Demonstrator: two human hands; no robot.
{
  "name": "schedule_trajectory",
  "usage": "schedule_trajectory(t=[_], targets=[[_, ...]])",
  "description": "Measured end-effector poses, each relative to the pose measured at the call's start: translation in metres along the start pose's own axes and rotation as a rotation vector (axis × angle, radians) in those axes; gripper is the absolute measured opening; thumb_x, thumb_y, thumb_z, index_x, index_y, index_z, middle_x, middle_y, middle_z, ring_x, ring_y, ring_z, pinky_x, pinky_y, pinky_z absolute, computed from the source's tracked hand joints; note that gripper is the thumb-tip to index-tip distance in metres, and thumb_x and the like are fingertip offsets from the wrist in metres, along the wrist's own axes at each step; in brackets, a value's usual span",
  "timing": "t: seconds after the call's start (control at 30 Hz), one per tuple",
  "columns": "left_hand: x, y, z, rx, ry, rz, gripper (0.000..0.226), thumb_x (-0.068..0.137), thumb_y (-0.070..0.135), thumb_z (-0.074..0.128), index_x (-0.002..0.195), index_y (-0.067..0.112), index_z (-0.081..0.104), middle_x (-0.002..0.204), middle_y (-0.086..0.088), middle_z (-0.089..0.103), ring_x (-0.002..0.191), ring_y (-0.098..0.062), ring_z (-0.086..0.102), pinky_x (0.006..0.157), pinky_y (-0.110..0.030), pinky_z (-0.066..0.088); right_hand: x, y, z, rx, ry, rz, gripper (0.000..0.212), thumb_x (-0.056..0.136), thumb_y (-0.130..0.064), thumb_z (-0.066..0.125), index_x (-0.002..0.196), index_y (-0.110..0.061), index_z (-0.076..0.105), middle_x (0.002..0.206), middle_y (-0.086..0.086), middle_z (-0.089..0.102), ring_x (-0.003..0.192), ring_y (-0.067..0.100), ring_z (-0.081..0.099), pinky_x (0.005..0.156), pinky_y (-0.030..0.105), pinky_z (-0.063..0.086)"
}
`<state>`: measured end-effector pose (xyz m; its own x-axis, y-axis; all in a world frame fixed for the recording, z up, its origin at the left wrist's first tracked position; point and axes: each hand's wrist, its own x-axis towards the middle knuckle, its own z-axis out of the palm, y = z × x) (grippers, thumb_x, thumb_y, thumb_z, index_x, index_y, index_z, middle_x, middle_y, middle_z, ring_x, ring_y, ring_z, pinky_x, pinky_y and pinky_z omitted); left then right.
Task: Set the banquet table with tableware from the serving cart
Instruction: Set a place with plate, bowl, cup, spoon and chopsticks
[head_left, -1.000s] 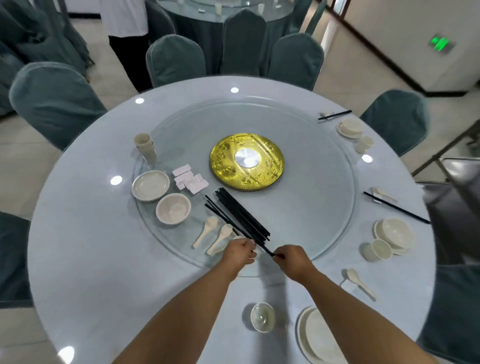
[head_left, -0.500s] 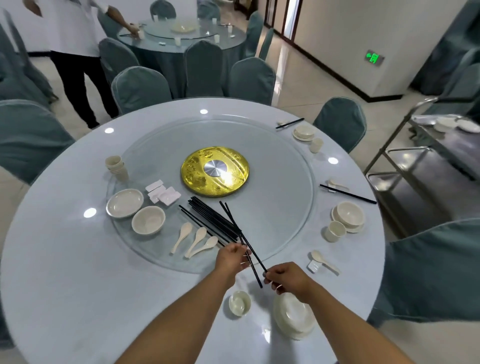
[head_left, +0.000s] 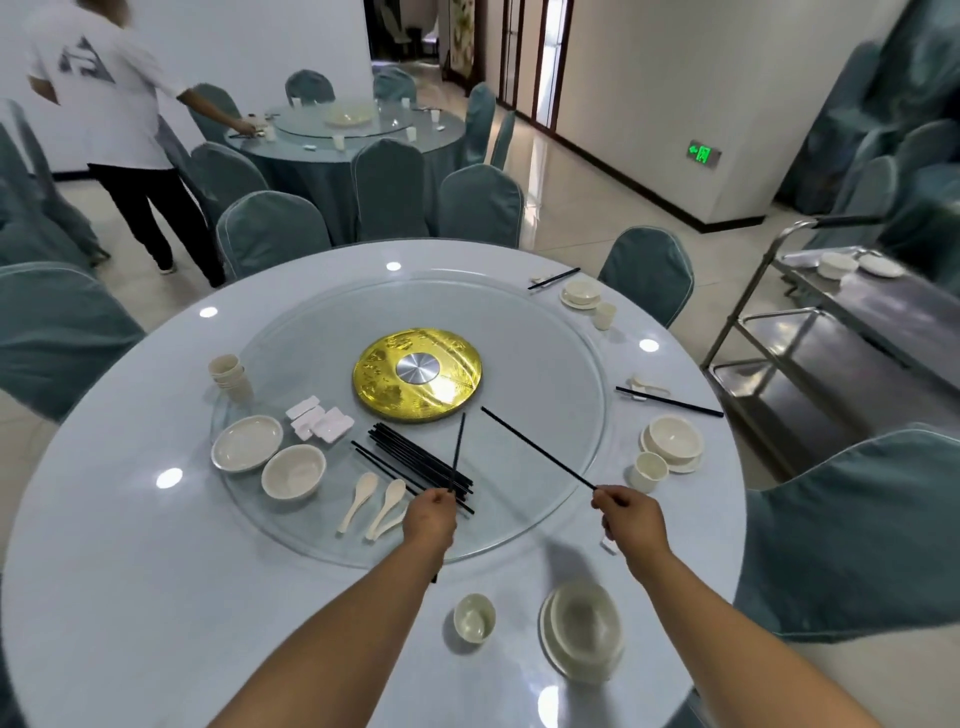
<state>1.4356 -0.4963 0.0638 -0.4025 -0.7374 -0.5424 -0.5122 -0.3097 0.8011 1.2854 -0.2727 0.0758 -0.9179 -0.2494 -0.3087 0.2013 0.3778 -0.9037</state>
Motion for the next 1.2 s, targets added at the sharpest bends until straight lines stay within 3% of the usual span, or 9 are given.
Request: schedule_trajectory(t=[0.13, 0.2, 0.37, 0.47, 0.6, 0.7, 0.83, 0.97, 1.2], targets=[[0.008, 0.002, -0.020, 0.184, 0.057, 0.141, 0.027, 0.098, 0.028, 0.054, 0.117, 0.014, 0.065, 0.104, -0.014, 0.071, 0.094, -0.032, 0.066, 0.085, -0.038, 0.055, 0.000, -0.005, 0.005, 0.076, 0.027, -0.010, 0.013, 0.092, -0.016, 0.062, 0.087, -0.009, 0.071, 0.075, 0.009, 0.067, 0.055, 0.019, 0.050, 0.055, 0.033, 0.044], [0.011, 0.003, -0.025, 0.233, 0.042, 0.204, 0.028, 0.097, 0.026, 0.057, 0.118, 0.012, 0.067, 0.105, -0.012, 0.072, 0.099, -0.030, 0.066, 0.090, -0.038, 0.053, -0.002, -0.007, 0.013, 0.164, 0.021, 0.000, 0.013, 0.093, -0.014, 0.061, 0.092, -0.004, 0.069, 0.082, 0.011, 0.068, 0.060, 0.020, 0.054, 0.056, 0.031, 0.048], [0.005, 0.007, -0.029, 0.385, -0.092, 0.341, 0.022, 0.096, 0.024, 0.059, 0.113, 0.015, 0.069, 0.100, -0.002, 0.072, 0.086, -0.015, 0.064, 0.065, -0.014, 0.047, -0.007, -0.015, 0.037, 0.399, -0.073, 0.086, 0.019, 0.098, -0.011, 0.057, 0.094, 0.007, 0.062, 0.082, 0.019, 0.066, 0.071, 0.025, 0.064, 0.068, 0.034, 0.059], [-0.005, 0.003, -0.024, 0.367, -0.267, 0.305, 0.018, 0.093, 0.017, 0.060, 0.108, 0.012, 0.070, 0.094, 0.000, 0.075, 0.085, -0.014, 0.070, 0.071, -0.017, 0.050, -0.013, -0.016, 0.051, 0.428, -0.142, 0.106, 0.018, 0.098, -0.010, 0.056, 0.093, 0.007, 0.061, 0.081, 0.021, 0.067, 0.068, 0.025, 0.065, 0.063, 0.031, 0.059], [-0.019, -0.005, -0.016, 0.334, -0.432, 0.239, 0.012, 0.089, 0.018, 0.065, 0.099, 0.014, 0.071, 0.091, -0.003, 0.075, 0.081, -0.013, 0.072, 0.065, -0.020, 0.050, -0.017, -0.012, 0.068, 0.446, -0.161, 0.116, 0.017, 0.097, -0.011, 0.059, 0.094, 0.005, 0.064, 0.079, 0.019, 0.068, 0.067, 0.024, 0.068, 0.063, 0.030, 0.058], [-0.024, -0.012, -0.013, 0.275, -0.558, 0.147, 0.015, 0.095, 0.017, 0.057, 0.104, 0.010, 0.066, 0.095, -0.008, 0.076, 0.080, -0.019, 0.075, 0.059, -0.022, 0.050, -0.017, -0.004, 0.074, 0.452, -0.166, 0.123, 0.016, 0.097, -0.011, 0.060, 0.091, 0.002, 0.066, 0.077, 0.017, 0.067, 0.067, 0.023, 0.067, 0.065, 0.030, 0.058], [-0.023, -0.020, -0.012, 0.254, -0.601, 0.094, 0.018, 0.097, 0.019, 0.055, 0.109, 0.008, 0.063, 0.097, -0.011, 0.075, 0.074, -0.019, 0.070, 0.067, -0.031, 0.054, -0.016, 0.003, 0.073, 0.474, -0.152, 0.140, 0.014, 0.097, -0.011, 0.060, 0.093, 0.001, 0.068, 0.077, 0.015, 0.066, 0.069, 0.023, 0.065, 0.070, 0.032, 0.057], [-0.020, -0.025, -0.011, 0.220, -0.652, 0.042, 0.022, 0.095, 0.021, 0.060, 0.111, 0.007, 0.064, 0.095, -0.012, 0.074, 0.070, -0.018, 0.067, 0.067, -0.030, 0.057, -0.013, 0.006, 0.068, 0.494, -0.115, 0.155, 0.015, 0.097, -0.011, 0.059, 0.094, 0.002, 0.068, 0.076, 0.014, 0.064, 0.068, 0.020, 0.062, 0.070, 0.031, 0.056], [-0.019, -0.021, -0.007, 0.192, -0.747, -0.051, 0.023, 0.092, 0.022, 0.065, 0.104, 0.002, 0.067, 0.094, -0.015, 0.075, 0.082, -0.025, 0.073, 0.070, -0.032, 0.059, -0.005, 0.007, 0.059, 0.564, -0.059, 0.223, 0.014, 0.097, -0.009, 0.059, 0.092, 0.003, 0.065, 0.076, 0.014, 0.060, 0.067, 0.020, 0.057, 0.071, 0.032, 0.055]])
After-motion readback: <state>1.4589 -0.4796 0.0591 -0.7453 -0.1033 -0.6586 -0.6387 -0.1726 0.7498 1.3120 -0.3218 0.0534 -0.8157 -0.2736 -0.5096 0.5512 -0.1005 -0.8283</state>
